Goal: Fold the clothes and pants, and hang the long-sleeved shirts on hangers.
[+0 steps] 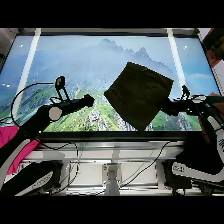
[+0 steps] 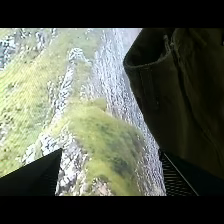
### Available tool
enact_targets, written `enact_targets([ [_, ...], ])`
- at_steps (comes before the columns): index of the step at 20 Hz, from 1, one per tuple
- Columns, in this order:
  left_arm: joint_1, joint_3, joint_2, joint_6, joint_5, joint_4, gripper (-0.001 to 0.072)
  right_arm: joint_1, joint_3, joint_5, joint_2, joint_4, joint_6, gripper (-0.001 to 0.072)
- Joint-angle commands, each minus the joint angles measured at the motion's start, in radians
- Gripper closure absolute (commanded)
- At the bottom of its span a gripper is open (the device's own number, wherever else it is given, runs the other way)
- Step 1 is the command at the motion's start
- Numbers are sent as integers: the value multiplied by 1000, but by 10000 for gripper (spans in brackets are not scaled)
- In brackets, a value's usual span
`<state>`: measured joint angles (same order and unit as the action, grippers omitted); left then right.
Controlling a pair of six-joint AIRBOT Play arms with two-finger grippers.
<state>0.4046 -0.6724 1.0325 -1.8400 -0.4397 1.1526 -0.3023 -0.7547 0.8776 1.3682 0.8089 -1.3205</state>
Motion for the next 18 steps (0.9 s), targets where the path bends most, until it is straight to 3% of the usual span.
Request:
enact_targets([
  [1,-1,0,0,0,13,0,15,-2,1,-14,29,-85,59,306],
  [6,-1,0,0,0,13,-1,15,-2,0,-34,39,-59,58,307],
  [9,-1,0,0,0,13,-1,14,-2,1,-64,39,-33,55,401],
  [14,-1,0,0,0,13,-1,15,-2,0,-87,45,-51,55,400],
  [18,-1,0,0,-1,12,-2,15,-7,-27,-64,28,-5,56,360],
])
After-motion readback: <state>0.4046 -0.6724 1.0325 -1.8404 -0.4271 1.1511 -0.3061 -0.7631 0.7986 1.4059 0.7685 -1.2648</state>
